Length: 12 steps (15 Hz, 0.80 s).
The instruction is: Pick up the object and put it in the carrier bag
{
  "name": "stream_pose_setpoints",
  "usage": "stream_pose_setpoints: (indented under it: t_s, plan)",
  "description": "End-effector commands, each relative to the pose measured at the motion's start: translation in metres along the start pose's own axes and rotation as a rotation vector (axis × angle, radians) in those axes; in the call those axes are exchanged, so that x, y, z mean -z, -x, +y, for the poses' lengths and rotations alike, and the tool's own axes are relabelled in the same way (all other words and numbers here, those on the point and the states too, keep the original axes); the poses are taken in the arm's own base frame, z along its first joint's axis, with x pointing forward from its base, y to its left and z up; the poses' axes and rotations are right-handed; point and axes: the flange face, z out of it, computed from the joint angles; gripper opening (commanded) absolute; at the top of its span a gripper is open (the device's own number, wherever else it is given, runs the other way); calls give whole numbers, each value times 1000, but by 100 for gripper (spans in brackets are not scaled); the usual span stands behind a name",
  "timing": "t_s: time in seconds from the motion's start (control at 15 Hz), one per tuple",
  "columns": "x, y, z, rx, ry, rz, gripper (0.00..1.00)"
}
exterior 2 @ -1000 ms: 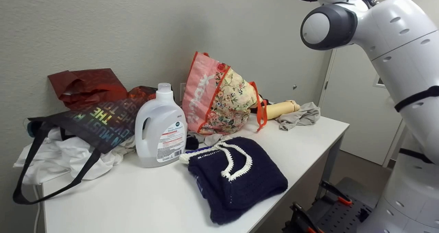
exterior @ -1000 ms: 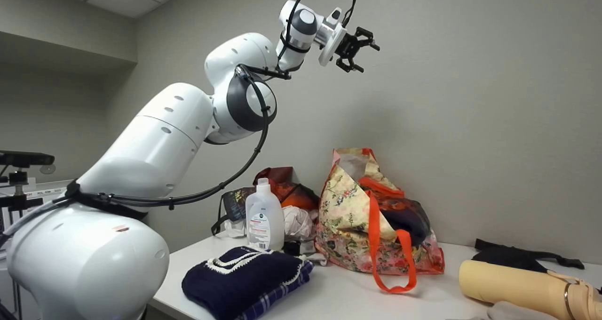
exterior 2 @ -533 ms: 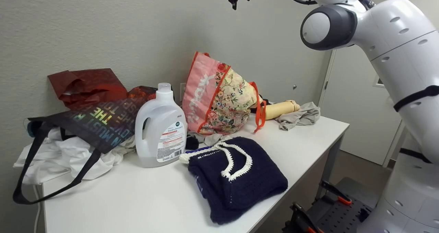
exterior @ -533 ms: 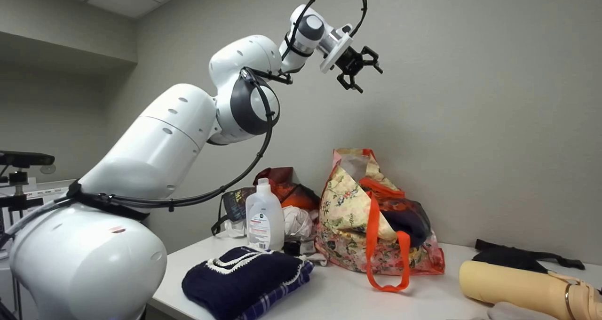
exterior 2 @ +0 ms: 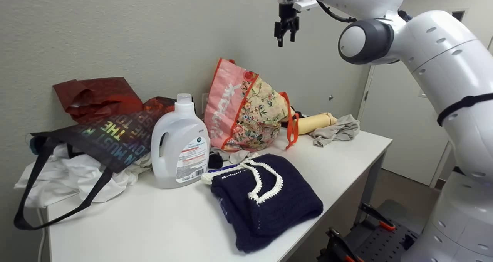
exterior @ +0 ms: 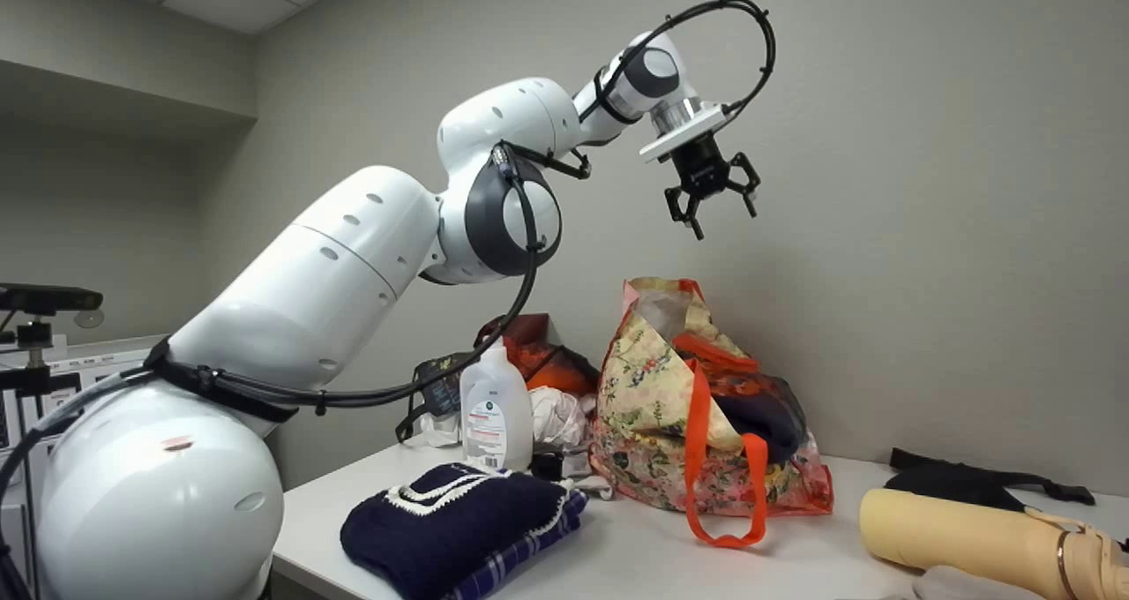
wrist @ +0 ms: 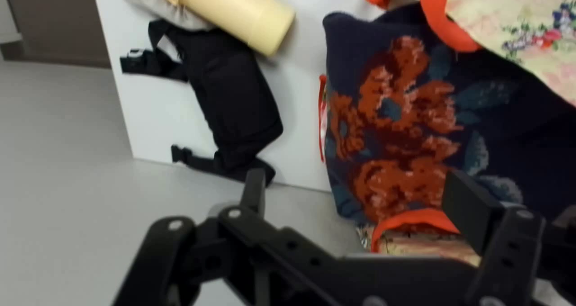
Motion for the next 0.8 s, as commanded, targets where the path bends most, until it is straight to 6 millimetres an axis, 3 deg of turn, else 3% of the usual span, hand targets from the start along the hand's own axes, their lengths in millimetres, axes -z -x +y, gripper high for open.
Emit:
stream_pose_setpoints:
  t_s: [0.0, 0.27, 0.73]
  plan:
    - [-45, 24, 25, -4, -131, -151, 100]
    - [-102, 41, 44, -25, -259, -274, 100]
    - [-198, 37, 49, -51, -371, -331, 100]
